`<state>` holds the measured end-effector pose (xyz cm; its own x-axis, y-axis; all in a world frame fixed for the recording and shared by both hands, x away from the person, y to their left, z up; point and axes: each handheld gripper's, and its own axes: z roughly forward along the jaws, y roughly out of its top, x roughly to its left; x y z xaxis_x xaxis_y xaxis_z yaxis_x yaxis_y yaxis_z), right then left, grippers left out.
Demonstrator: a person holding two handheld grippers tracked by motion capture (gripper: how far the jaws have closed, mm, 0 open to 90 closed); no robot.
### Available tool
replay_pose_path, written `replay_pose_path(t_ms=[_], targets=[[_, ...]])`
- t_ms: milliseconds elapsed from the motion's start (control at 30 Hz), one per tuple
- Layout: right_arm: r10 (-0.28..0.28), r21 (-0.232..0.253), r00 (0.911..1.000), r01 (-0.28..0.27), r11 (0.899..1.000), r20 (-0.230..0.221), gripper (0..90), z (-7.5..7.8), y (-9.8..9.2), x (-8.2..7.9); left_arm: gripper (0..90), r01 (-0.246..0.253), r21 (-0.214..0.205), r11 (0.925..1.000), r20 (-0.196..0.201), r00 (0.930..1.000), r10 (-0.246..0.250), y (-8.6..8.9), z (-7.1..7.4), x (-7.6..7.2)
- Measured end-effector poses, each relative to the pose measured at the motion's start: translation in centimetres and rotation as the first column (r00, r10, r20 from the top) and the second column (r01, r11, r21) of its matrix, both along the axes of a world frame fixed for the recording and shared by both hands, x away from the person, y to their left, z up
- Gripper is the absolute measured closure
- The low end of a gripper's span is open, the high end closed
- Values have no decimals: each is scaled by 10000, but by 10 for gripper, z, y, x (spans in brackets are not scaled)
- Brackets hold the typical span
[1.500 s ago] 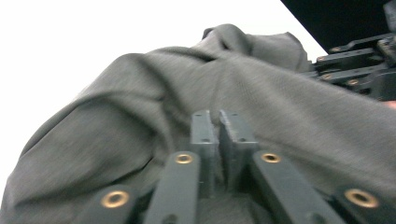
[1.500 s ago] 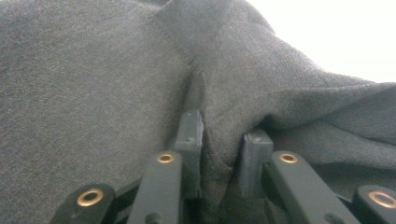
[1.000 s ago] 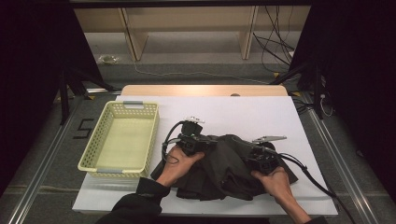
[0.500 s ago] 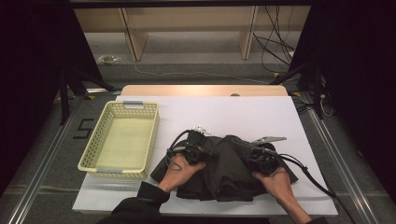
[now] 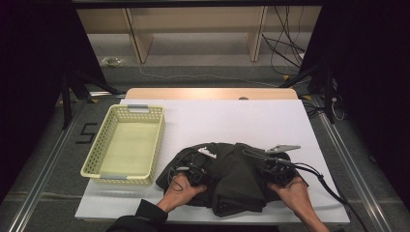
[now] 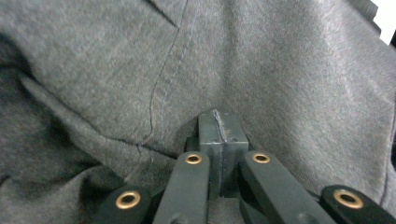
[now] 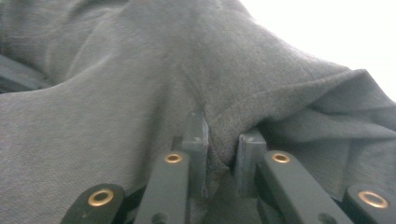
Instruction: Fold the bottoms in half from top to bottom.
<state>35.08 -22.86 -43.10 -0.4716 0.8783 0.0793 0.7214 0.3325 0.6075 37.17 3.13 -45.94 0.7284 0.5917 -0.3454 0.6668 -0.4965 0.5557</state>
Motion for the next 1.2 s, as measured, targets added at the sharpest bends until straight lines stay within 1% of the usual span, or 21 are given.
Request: replay_pose_path(t_ms=[67,133,200,267,400,433,467,500,533,600,667,700,800,833,933,967,1033,1067,1100,1133,1200], targets=[[-57,24,9999,57,10000,-82,784,0,-3,0,893,3,39,10000,88,10000,-3,0,0,-3],[-128,181,9992,135,9997,-382,775,-2,-8,2,894,1,54,10000,138,9999,-2,0,0,-4],[-231,511,9981,260,9984,-568,768,-4,-11,3,893,22,47,10000,327,9995,-24,1,5,-8],[-189,677,9982,228,9974,-575,767,-3,-10,3,891,-162,-155,9997,469,9988,169,4,12,-8],[-92,588,9987,121,9982,-493,770,-3,-7,2,891,-565,-746,9956,884,9941,630,7,34,-6],[-98,599,9988,126,9981,-474,770,-3,-7,2,891,-512,-843,9951,1025,9929,597,8,40,-5],[-98,599,9988,126,9981,-474,770,-3,-7,2,891,-512,-843,9951,1025,9929,597,8,40,-5],[-120,610,9992,144,9980,-388,772,-2,-7,2,891,-471,-1189,9918,1064,9925,599,4,50,-4],[-127,608,9992,149,9980,-371,772,-2,-7,2,891,-417,-1468,9883,932,9941,558,0,54,-5],[-174,622,9992,196,9979,-360,773,-2,-7,3,891,-225,-1553,9876,905,9952,369,-7,56,-7],[-230,645,9993,249,9976,-296,772,-1,-7,3,891,-108,-1490,9888,961,9950,254,-10,55,-9],[-275,657,9993,291,9974,-241,772,-1,-8,3,891,39,-1424,9898,854,9963,84,-16,52,-12],[-320,703,9994,330,9970,-146,771,1,-10,4,891,106,-1422,9898,754,9972,2,-18,49,-14],[-326,731,9994,336,9968,-139,770,2,-11,4,891,193,-1491,9886,463,9988,-125,-21,44,-17],[-295,736,9994,306,9968,-160,767,1,-10,4,892,576,-1201,9911,289,9981,-545,-27,34,-25],[-287,734,9995,297,9969,-152,764,1,-11,4,892,576,-1201,9911,289,9981,-545,-27,34,-25],[-291,682,9995,299,9972,-140,763,2,-11,3,892,851,-638,9943,43,9964,-850,-29,20,-33],[-291,682,9995,299,9972,-140,763,2,-11,3,892,851,-638,9943,43,9964,-850,-29,20,-33],[-276,577,9996,282,9979,-104,763,2,-12,3,893,948,-343,9949,-123,9954,-952,-27,8,-36],[-285,551,9995,292,9981,-149,762,2,-12,3,893,947,-265,9952,-208,9952,-953,-26,3,-36],[-237,536,9995,248,9983,-225,751,2,-12,3,893,860,-386,9955,-323,9957,-873,-24,0,-35]])
